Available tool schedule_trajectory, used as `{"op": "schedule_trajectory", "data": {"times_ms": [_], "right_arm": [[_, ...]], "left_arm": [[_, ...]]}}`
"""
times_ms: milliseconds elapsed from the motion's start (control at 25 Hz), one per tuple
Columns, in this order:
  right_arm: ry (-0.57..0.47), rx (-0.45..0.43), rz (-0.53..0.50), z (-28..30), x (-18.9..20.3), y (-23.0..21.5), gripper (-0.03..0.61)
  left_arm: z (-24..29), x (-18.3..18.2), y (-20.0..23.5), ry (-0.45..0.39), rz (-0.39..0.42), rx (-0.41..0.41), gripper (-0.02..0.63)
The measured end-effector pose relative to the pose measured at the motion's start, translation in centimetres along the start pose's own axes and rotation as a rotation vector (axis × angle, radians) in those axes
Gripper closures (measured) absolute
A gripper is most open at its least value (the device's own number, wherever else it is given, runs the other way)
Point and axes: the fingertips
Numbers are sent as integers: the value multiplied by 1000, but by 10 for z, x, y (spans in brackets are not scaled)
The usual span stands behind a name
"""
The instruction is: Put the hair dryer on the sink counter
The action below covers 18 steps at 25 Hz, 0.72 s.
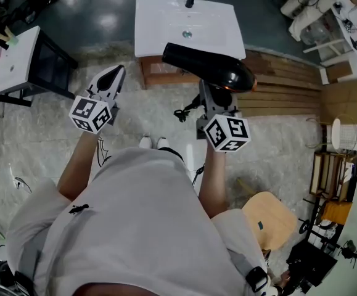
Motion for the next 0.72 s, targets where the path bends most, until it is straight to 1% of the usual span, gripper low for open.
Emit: {"op": "schedule_trajectory", "data": {"times_ms": [280,520,720], "right_arm": [[-7,24,0,-9,2,12,404],[1,45,-1,-15,5,17,405],[-5,60,-3,-21,3,14,405]], "left_arm": [[-15,8,5,-4,-18,19,611],[-16,18,5,17,-30,38,611],[-8,22,-6,31,-10,78,612]]}}
Point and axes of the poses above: the fingertips, and each gripper's own axes: z forward along the fingers, y to its left, x out of its underside, and after that the axes turned 7 degrees about x, right-handed
